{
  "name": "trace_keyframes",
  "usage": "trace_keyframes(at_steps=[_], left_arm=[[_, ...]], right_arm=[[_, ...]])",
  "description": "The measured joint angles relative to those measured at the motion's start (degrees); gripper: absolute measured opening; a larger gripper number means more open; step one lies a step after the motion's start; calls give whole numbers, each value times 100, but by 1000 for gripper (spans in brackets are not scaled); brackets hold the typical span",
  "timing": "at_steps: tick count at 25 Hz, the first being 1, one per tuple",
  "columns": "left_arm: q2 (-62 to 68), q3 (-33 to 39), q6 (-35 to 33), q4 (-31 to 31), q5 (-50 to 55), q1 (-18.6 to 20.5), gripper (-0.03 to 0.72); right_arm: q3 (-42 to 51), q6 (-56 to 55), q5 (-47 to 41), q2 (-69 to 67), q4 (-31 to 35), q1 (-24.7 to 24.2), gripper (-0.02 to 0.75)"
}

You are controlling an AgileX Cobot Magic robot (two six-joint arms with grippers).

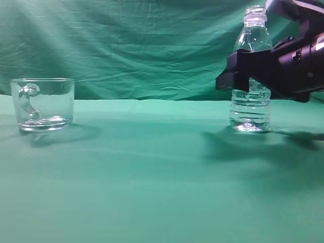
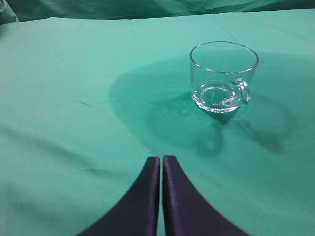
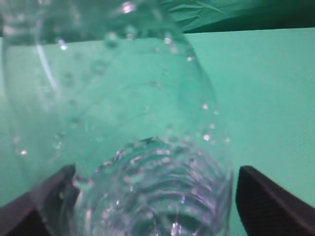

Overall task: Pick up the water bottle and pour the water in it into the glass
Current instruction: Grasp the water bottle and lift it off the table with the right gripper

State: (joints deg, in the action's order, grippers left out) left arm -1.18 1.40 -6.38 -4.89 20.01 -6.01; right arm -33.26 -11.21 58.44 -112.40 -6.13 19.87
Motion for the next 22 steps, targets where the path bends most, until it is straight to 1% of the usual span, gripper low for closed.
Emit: trace_keyframes(at_steps=[1,2,3,4,5,6,7,8,9,10,11,12,14,22], left_arm=[[0,0,0,0,0,0,0],[0,0,0,0,0,0,0],[0,0,0,0,0,0,0],[0,0,0,0,0,0,0],[0,0,0,0,0,0,0],[0,0,0,0,0,0,0],[0,0,0,0,0,0,0],[0,0,0,0,0,0,0],[0,0,0,0,0,0,0],[0,0,0,0,0,0,0],[0,0,0,0,0,0,0],[0,0,0,0,0,0,0],[0,0,0,0,0,0,0],[0,0,0,0,0,0,0]], right_arm=[[-33,46,42,-32,-24,0,565],[-58,103,95,-60,-37,0,573],[-60,148,165,-85,-62,0,526],[-70,191,198,-88,-62,0,500],[-91,243,204,-88,-74,0,511],[-90,270,204,-88,-74,0,463],[-90,304,209,-88,-74,0,443],[-90,368,218,-88,-74,0,452],[-90,420,218,-88,-74,0,403],[-90,431,218,-88,-74,0,384],[-93,445,218,-88,-74,0,393],[-93,456,218,-98,-74,0,330],[-93,477,218,-98,-82,0,271],[-93,491,191,-84,-179,0,274]])
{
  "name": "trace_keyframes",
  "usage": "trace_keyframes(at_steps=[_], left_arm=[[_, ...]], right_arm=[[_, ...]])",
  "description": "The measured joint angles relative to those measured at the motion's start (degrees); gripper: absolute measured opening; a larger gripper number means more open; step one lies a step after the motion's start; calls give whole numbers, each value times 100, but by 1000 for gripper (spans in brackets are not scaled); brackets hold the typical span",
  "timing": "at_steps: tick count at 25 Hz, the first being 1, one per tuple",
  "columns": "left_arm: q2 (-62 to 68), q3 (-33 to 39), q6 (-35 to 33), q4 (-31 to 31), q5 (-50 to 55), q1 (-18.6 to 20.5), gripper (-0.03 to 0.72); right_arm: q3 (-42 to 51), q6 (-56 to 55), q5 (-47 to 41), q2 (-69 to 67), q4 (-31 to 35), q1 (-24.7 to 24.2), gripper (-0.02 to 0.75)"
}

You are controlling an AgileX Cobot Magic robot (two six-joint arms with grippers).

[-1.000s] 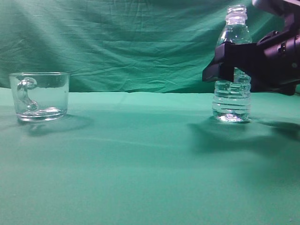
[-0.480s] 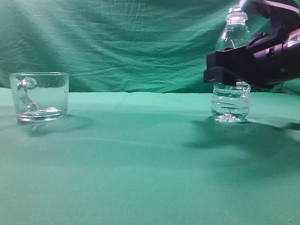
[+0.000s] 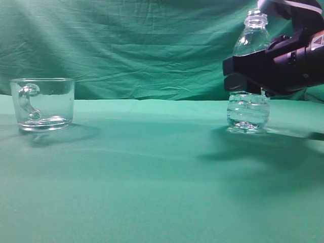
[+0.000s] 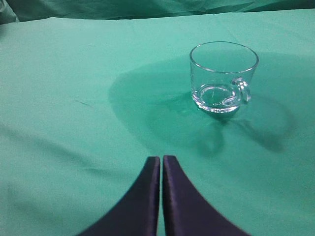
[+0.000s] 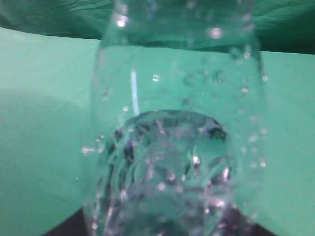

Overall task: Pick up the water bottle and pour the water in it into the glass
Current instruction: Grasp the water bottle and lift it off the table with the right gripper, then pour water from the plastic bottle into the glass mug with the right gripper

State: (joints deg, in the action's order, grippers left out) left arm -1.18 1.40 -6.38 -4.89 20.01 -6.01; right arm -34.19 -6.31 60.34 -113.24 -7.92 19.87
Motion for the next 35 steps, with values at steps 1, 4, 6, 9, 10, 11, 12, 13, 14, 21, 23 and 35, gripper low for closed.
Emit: trace_keyframes(at_steps=[1,4,6,9,10,11,12,13,14,21,23,35], left_arm=[[0,0,0,0,0,0,0],[0,0,0,0,0,0,0],[0,0,0,0,0,0,0],[0,0,0,0,0,0,0],[0,0,0,0,0,0,0],[0,0,0,0,0,0,0],[0,0,0,0,0,0,0],[0,0,0,0,0,0,0],[0,0,0,0,0,0,0],[0,0,0,0,0,0,0],[0,0,0,0,0,0,0],[0,0,0,0,0,0,0]], right_arm=[[0,0,-73,73,-98,-10,274],[-184,-23,-962,725,-603,45,274],[-512,-35,-2013,1142,-776,164,234],[-1140,-45,-3546,1613,-951,434,249],[-1344,-31,-4064,1683,-975,535,249],[-1599,17,-4543,1711,-985,621,249],[-1814,61,-4921,1711,-1018,707,249],[-2069,114,-5353,1711,-1077,812,249],[-2317,179,-5770,1711,-1151,924,249],[-3889,760,-7588,1067,-1735,1581,249],[-4110,900,-7794,905,-1795,1672,249],[-6381,1901,-8610,-1045,-2189,2360,249]])
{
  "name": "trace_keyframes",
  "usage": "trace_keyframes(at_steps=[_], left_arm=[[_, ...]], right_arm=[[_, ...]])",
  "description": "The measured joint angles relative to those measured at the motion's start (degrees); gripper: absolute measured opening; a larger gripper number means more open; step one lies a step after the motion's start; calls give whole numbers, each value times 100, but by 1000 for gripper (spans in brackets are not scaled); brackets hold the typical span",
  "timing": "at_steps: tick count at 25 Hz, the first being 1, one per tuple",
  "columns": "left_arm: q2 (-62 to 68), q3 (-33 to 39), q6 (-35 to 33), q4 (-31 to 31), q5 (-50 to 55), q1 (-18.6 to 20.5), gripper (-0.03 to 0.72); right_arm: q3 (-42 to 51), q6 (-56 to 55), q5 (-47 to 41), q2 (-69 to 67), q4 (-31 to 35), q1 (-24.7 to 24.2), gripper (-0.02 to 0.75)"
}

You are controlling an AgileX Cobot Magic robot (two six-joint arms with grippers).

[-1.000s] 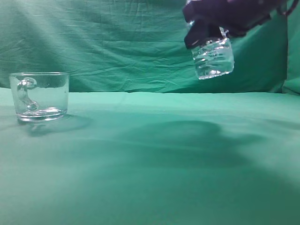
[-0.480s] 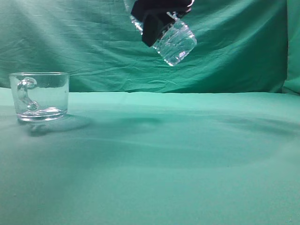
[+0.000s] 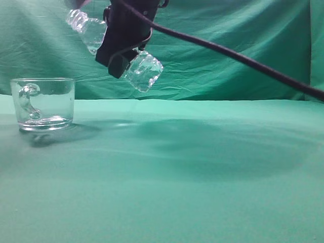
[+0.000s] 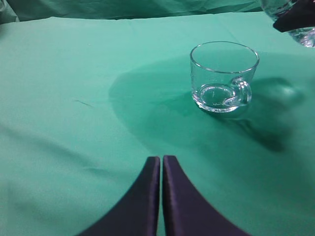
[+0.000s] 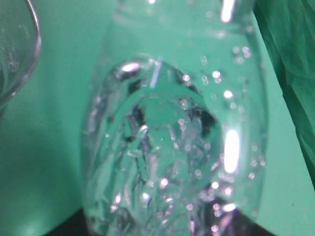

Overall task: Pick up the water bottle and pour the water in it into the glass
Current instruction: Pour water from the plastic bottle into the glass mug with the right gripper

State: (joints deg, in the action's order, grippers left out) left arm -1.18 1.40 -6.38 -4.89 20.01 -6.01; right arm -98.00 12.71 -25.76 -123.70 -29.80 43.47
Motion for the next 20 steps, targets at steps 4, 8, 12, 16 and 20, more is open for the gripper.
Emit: trace_keyframes(at_steps=[4,8,12,16,20], left_arm=[[0,0,0,0,0,0,0],[0,0,0,0,0,0,0],[0,0,0,0,0,0,0],[0,0,0,0,0,0,0],[0,0,0,0,0,0,0]], right_arm=[[-373,59,-10,-409,-491,48,249],[-413,73,-37,-537,-1022,90,249],[-426,76,-27,-537,-1676,99,249],[-430,85,7,-537,-2172,99,249],[-430,85,86,-537,-2491,99,249]])
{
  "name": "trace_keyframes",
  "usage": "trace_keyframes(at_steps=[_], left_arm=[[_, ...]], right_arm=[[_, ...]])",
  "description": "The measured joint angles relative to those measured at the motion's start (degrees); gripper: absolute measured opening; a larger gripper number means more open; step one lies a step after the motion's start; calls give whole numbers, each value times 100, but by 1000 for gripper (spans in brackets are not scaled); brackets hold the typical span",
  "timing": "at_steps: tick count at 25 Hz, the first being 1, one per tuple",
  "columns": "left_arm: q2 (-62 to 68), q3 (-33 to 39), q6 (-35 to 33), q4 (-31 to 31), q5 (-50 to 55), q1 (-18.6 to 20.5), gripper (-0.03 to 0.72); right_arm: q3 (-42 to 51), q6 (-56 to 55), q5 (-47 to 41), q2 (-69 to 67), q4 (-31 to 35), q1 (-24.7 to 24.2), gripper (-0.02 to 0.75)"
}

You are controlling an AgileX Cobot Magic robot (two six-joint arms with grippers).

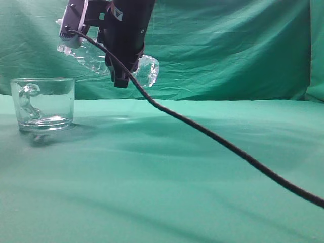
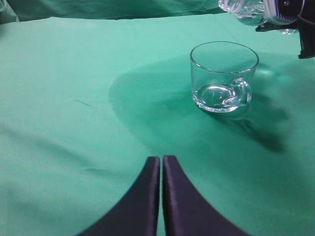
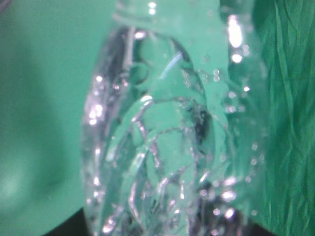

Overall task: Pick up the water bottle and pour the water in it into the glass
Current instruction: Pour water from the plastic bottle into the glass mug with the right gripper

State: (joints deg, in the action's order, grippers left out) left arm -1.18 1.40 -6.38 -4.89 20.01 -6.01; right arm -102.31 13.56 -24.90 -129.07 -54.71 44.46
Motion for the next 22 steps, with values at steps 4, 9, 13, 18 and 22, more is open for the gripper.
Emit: trace_keyframes(at_steps=[4,9,13,18,22], left_arm=[[0,0,0,0,0,0,0],[0,0,0,0,0,0,0],[0,0,0,0,0,0,0],[0,0,0,0,0,0,0],[0,0,0,0,0,0,0]], right_arm=[[0,56,91,0,-393,0,249],[0,128,91,0,-551,0,249],[0,139,-43,0,-550,14,249],[0,128,-344,0,-523,101,249],[0,128,-504,57,-211,124,249]])
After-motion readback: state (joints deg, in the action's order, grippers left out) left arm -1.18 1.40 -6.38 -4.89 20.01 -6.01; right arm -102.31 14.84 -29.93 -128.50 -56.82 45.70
